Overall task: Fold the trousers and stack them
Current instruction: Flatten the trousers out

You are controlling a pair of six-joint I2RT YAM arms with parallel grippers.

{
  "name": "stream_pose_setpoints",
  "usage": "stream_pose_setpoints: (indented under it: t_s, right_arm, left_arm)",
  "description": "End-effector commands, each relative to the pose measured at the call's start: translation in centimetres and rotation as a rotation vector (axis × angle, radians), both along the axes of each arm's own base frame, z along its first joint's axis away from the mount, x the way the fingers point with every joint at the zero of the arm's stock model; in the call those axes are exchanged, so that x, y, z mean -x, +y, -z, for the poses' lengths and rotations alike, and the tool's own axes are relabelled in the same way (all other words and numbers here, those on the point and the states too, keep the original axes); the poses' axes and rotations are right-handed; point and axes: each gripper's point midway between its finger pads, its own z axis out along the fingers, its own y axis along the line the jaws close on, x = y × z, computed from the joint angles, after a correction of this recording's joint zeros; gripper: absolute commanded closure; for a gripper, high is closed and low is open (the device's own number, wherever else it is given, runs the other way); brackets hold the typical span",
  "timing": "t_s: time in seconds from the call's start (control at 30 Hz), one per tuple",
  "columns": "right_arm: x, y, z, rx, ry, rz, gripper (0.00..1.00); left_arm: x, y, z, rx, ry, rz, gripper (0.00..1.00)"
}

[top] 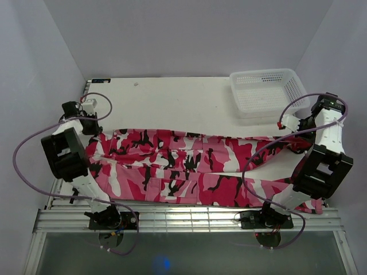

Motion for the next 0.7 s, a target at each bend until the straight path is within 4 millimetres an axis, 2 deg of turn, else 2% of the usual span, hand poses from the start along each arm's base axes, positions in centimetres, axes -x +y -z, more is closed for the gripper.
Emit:
stream_pose_setpoints:
  t_s: [0.0, 0.03, 0.1, 0.13, 0.23, 0.27, 0.3, 0.33, 0.4, 0.47, 0.5, 0.53, 0.57, 0.6, 0.63, 0.67]
  right_arm:
    - [4.6, -3.4, -4.0, 0.269, 0.169, -0.063, 0.92]
    - [4.8, -3.5, -4.3, 0.295, 0.186, -0.101, 0.92]
    - [5.4, -3.6, -4.8, 0.351, 0.238, -0.148, 0.92]
    - [5.7, -3.5, -4.6, 0.371, 0.273, -0.181, 0.92]
    - [4.9, -1.7, -2.6, 0.391, 0.354, -0.266, 0.9]
    - [4.3, -0.5, -1.9, 0.41, 0.38, -0.276, 0.89]
    - [4.0, 0.2, 0.4, 0.391, 0.444, -0.288, 0.88]
    - [3.4, 0.8, 1.3, 0.389, 0.46, -0.287, 0.84]
    - [0.4, 2.2, 4.0, 0.367, 0.469, -0.261, 0.71]
    - [-3.6, 3.1, 5.3, 0.346, 0.383, -0.222, 0.57]
    - [-7.3, 3.1, 5.1, 0.336, 0.294, -0.159, 0.55]
    - [-9.4, 3.4, 4.9, 0.313, 0.236, -0.134, 0.52]
    - [-11.2, 3.8, 4.2, 0.289, 0.174, -0.109, 0.48]
    - [-12.8, 4.6, 4.4, 0.229, 0.129, -0.092, 0.43]
    - [-14.7, 4.8, 2.1, 0.205, 0.036, -0.048, 0.29]
    - [-15.7, 5.4, 1.4, 0.162, -0.024, -0.038, 0.18]
  left_arm:
    - [1.8, 6.8, -8.8, -0.175, -0.242, -0.177, 1.0]
    - [2.3, 7.2, -12.0, -0.205, -0.329, -0.19, 1.0]
    - [4.0, 8.4, -13.1, -0.223, -0.366, -0.234, 1.0]
    - [4.4, 8.8, -15.2, -0.253, -0.424, -0.252, 1.0]
    - [5.3, 9.6, -15.8, -0.283, -0.47, -0.282, 1.0]
    - [5.3, 9.7, -15.7, -0.288, -0.471, -0.283, 1.0]
    - [5.2, 9.8, -15.4, -0.288, -0.464, -0.284, 1.0]
    - [5.1, 9.9, -15.1, -0.284, -0.456, -0.288, 1.0]
    - [4.8, 10.7, -14.4, -0.286, -0.439, -0.313, 1.0]
    - [4.5, 11.2, -14.3, -0.292, -0.444, -0.335, 1.0]
    - [4.3, 11.3, -13.8, -0.283, -0.435, -0.34, 1.0]
    - [3.8, 11.7, -14.7, -0.294, -0.467, -0.347, 1.0]
    - [3.6, 11.8, -14.6, -0.284, -0.465, -0.356, 1.0]
    - [3.3, 11.9, -14.5, -0.275, -0.464, -0.357, 1.0]
    - [2.8, 12.2, -14.5, -0.267, -0.462, -0.361, 1.0]
    - [2.6, 12.3, -14.2, -0.254, -0.458, -0.37, 1.0]
